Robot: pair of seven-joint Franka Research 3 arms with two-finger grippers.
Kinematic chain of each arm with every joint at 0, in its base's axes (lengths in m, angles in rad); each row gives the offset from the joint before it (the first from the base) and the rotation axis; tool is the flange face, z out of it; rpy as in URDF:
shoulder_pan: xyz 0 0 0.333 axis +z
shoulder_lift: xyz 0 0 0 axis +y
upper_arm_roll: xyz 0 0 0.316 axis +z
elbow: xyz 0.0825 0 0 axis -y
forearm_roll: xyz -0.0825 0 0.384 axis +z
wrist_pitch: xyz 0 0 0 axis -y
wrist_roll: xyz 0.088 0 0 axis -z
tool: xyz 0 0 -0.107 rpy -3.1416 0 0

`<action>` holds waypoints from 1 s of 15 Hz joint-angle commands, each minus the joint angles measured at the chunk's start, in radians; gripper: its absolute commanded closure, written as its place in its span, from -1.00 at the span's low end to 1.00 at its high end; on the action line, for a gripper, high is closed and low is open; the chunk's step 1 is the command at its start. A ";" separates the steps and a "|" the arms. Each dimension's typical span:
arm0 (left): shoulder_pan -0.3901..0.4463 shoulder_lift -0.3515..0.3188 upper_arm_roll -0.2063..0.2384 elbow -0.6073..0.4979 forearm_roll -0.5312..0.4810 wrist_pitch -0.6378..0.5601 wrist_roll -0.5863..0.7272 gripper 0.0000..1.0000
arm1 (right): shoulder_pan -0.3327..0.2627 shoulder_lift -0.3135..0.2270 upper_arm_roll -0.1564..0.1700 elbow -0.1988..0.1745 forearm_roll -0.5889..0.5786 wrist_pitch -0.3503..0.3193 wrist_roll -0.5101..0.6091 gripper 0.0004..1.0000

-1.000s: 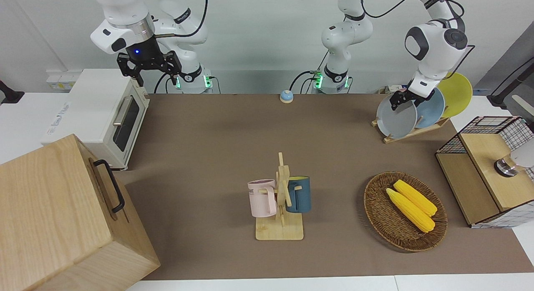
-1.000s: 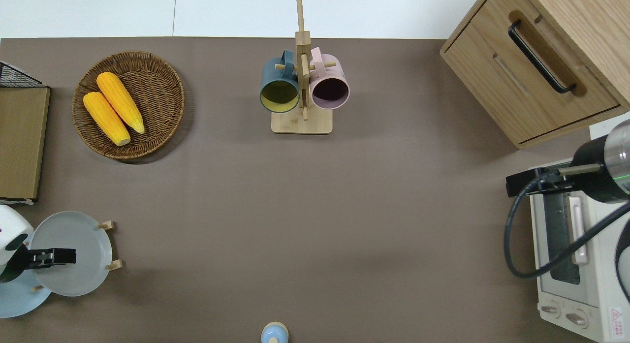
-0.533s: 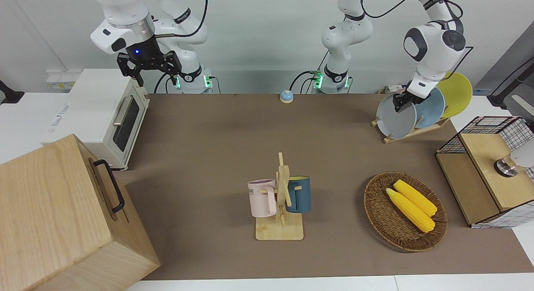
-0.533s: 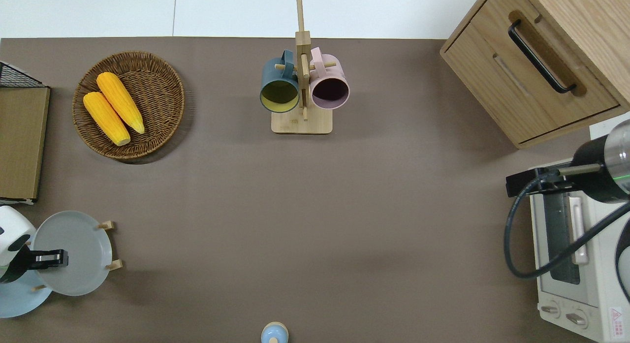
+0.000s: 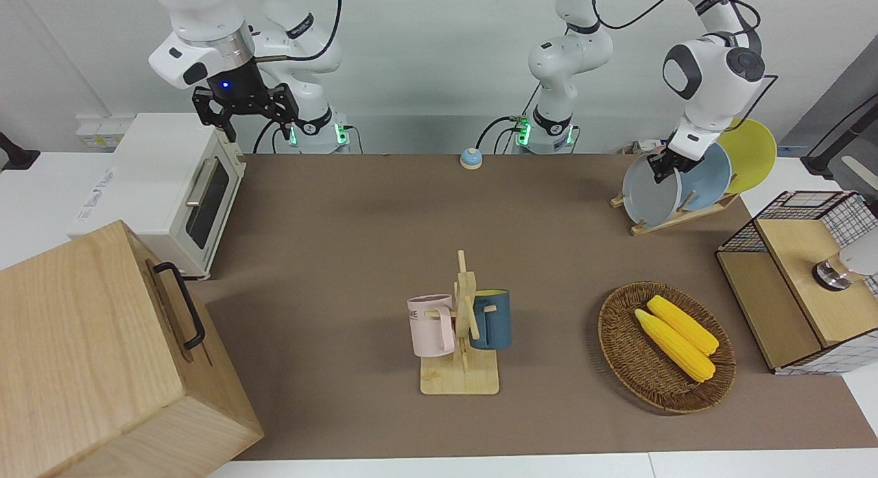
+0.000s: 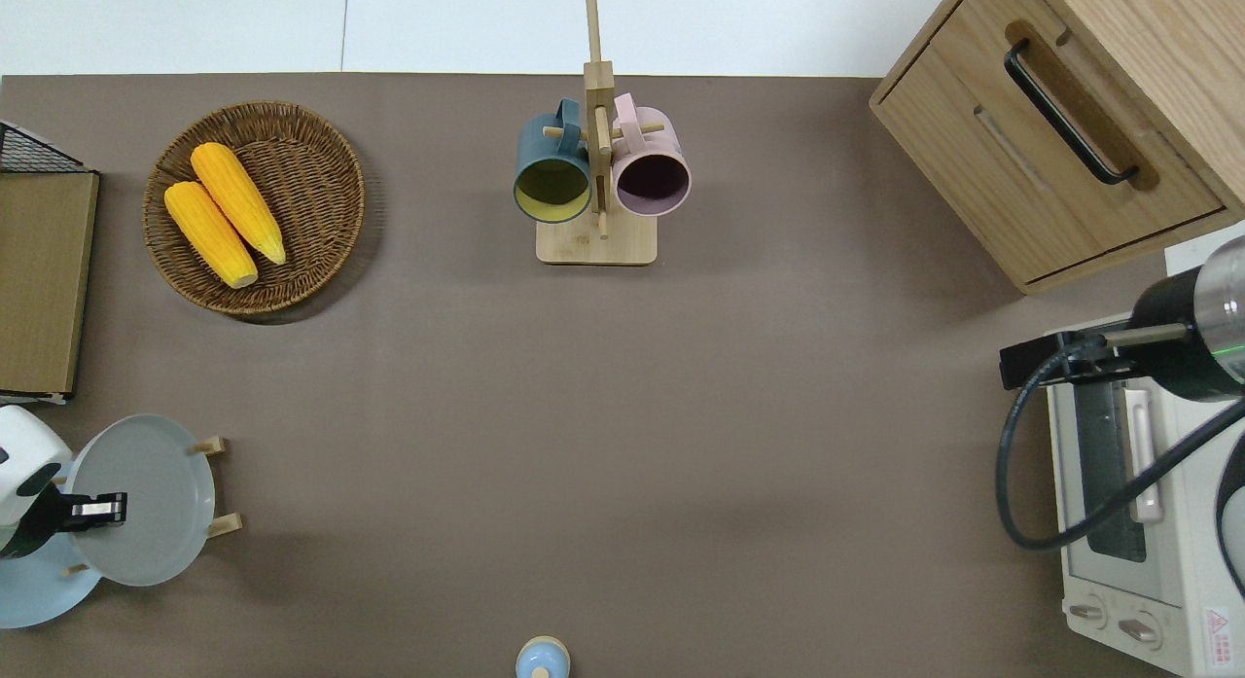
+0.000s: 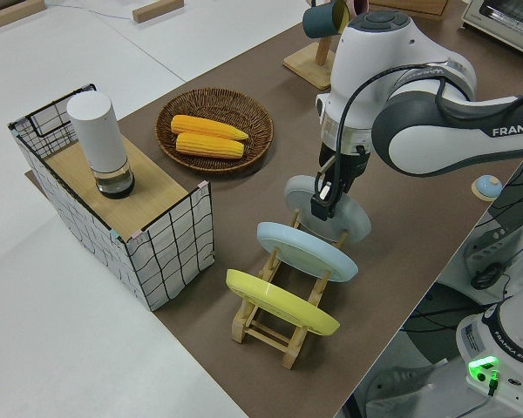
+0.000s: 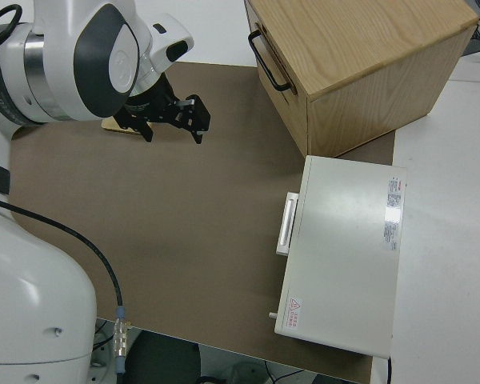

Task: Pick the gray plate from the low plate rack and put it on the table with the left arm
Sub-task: 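Lift the gray plate out of the rack with the left gripper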

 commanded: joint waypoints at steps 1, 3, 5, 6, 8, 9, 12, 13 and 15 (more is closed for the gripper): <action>-0.001 -0.008 0.002 -0.018 0.005 0.017 0.008 1.00 | -0.007 -0.002 0.005 0.006 0.007 -0.013 0.000 -0.98; -0.003 -0.010 0.000 -0.001 0.005 0.013 0.002 1.00 | -0.007 -0.002 0.007 0.006 0.007 -0.014 -0.001 -0.97; -0.006 -0.010 -0.001 0.023 0.005 -0.001 -0.003 1.00 | -0.007 -0.002 0.005 0.006 0.007 -0.014 0.000 -0.98; -0.006 -0.010 -0.006 0.035 0.005 -0.009 -0.004 1.00 | -0.007 -0.002 0.007 0.006 0.007 -0.014 -0.001 -0.98; -0.006 -0.010 -0.009 0.080 0.005 -0.045 -0.004 1.00 | -0.007 -0.002 0.005 0.006 0.007 -0.014 0.000 -0.98; -0.006 -0.010 -0.010 0.132 0.005 -0.100 -0.004 1.00 | -0.007 -0.002 0.005 0.006 0.007 -0.014 0.000 -0.98; -0.008 -0.011 -0.027 0.218 0.007 -0.188 -0.006 1.00 | -0.007 -0.002 0.007 0.006 0.007 -0.014 0.000 -0.97; -0.008 -0.011 -0.035 0.250 0.012 -0.217 -0.010 1.00 | -0.007 -0.002 0.007 0.006 0.007 -0.014 0.000 -0.98; -0.008 -0.011 -0.044 0.295 0.013 -0.266 -0.047 1.00 | -0.007 -0.002 0.007 0.006 0.007 -0.014 0.000 -0.98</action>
